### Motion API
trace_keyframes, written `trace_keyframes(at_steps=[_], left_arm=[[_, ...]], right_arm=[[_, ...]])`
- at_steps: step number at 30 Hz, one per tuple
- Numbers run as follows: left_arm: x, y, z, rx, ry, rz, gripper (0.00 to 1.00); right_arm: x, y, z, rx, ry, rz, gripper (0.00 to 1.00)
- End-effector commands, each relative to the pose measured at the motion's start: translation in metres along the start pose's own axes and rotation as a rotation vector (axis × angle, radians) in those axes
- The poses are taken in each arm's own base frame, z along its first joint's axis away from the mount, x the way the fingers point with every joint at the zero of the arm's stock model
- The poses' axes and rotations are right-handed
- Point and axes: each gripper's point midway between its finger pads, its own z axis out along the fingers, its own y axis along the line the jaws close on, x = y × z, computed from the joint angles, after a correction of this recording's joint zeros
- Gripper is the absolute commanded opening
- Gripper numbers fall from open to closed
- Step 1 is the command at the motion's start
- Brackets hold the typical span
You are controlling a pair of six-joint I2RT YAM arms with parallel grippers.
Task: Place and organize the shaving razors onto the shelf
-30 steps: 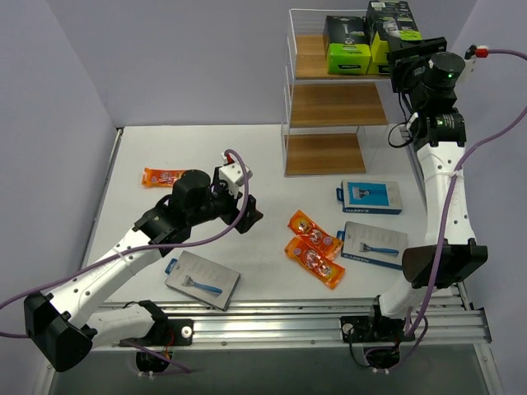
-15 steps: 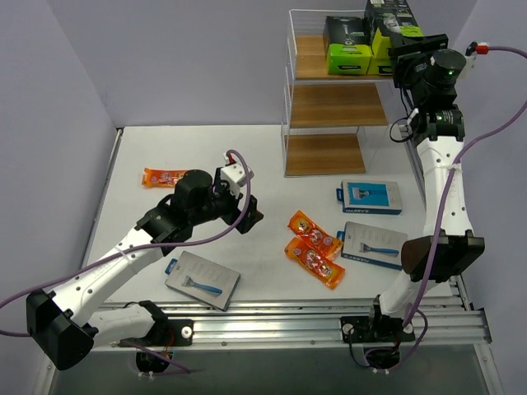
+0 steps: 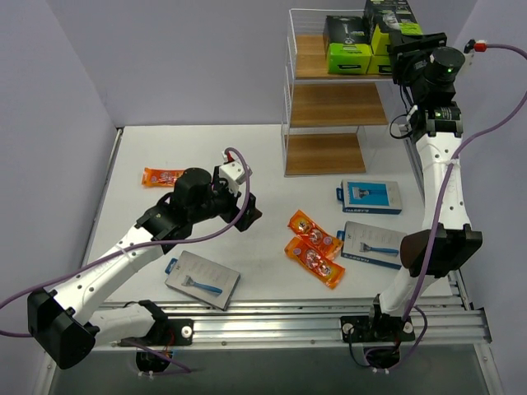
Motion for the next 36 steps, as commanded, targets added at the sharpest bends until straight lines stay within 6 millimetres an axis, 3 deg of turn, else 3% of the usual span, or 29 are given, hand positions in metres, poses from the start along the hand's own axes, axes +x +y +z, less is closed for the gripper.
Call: trace_keyframes(at_steps=[1,13,17,27,29,31,32,33,36], left_arm=[[-0.026,-0.002,-0.006,0.013,-0.060,0.015,0.94],[-0.026,-0.002,-0.007,0.011,-0.063,0.015,0.94],[-0.027,-0.001,-0.007,0.012,-0.068,0.012,0.94],[-0.029,0.008,-0.011,-0.021,-0.073,0.021,0.94],[-0.029,0.011,-0.012,-0.044,-0.072,0.027,0.94],[-0.028,0.015,-0.012,-0.060,-0.070,0.030,0.94],[-0.027,0.016,-0.012,-0.065,-0.067,0.029,0.94],[-0.028,0.018,-0.013,-0.077,-0.069,0.030,0.94],[-0.029,0.025,-0.015,-0.115,-0.077,0.029,0.94]], right_arm=[[-0.008,0.033,-0.005,-0.111,-0.009,-0.003,0.44],[-0.008,0.039,-0.009,-0.130,-0.001,-0.007,0.44],[-0.010,0.049,-0.017,-0.149,-0.003,-0.015,0.50],[-0.017,0.069,-0.056,-0.173,0.002,-0.037,0.60],[-0.016,0.062,-0.060,-0.156,0.012,-0.037,0.62],[-0.020,0.067,-0.076,-0.166,0.005,-0.042,0.64],[-0.016,0.052,-0.077,-0.136,0.015,-0.039,0.65],[-0.022,0.057,-0.089,-0.151,0.003,-0.046,0.66],[-0.018,0.043,-0.109,-0.135,0.024,-0.057,0.67]])
